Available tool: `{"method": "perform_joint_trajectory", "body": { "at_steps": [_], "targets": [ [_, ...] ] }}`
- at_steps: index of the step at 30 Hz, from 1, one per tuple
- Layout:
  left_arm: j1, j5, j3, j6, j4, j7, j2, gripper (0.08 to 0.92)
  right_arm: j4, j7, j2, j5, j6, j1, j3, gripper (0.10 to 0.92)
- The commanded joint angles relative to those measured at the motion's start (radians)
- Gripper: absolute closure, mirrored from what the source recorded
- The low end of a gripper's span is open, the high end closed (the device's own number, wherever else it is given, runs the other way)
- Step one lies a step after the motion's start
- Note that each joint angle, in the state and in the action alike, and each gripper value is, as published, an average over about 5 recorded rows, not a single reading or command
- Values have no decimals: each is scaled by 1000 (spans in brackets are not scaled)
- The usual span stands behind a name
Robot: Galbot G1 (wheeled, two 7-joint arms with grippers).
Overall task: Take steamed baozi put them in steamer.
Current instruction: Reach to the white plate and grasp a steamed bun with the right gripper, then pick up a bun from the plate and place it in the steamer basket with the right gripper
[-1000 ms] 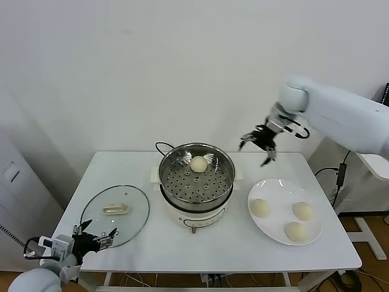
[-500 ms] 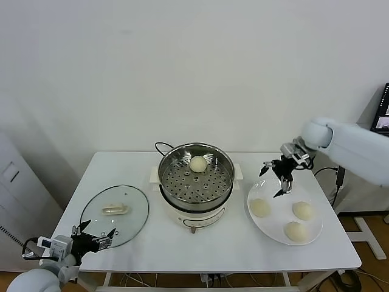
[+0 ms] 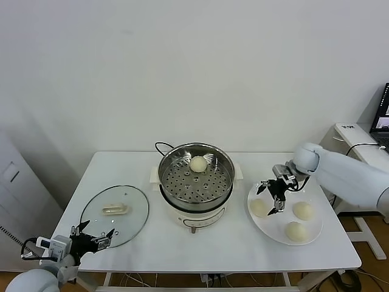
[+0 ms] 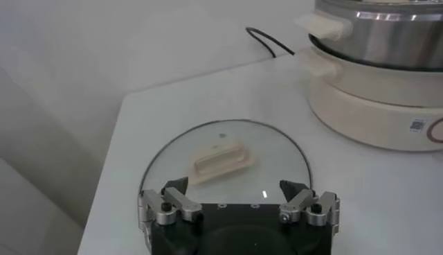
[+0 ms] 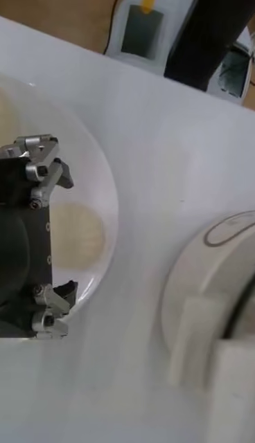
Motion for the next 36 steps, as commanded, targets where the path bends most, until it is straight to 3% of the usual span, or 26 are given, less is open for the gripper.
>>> {"method": "perform_joint_trajectory", "body": {
  "at_steps": [1, 14, 25, 36],
  "targets": [
    [1, 0, 0, 1, -1, 0, 1, 177, -59, 15, 29, -54, -20, -86, 88, 231],
    [5, 0, -10, 2, -8, -2, -4, 177, 35, 17, -37, -5, -47, -3, 26, 532],
    [6, -8, -18, 5, -11, -4, 3, 177, 295, -63, -147, 357, -196, 626, -402, 550],
    [11, -8, -14, 1, -9, -3, 15, 177, 342, 56, 37, 701, -355, 715, -389, 550]
  ]
}}
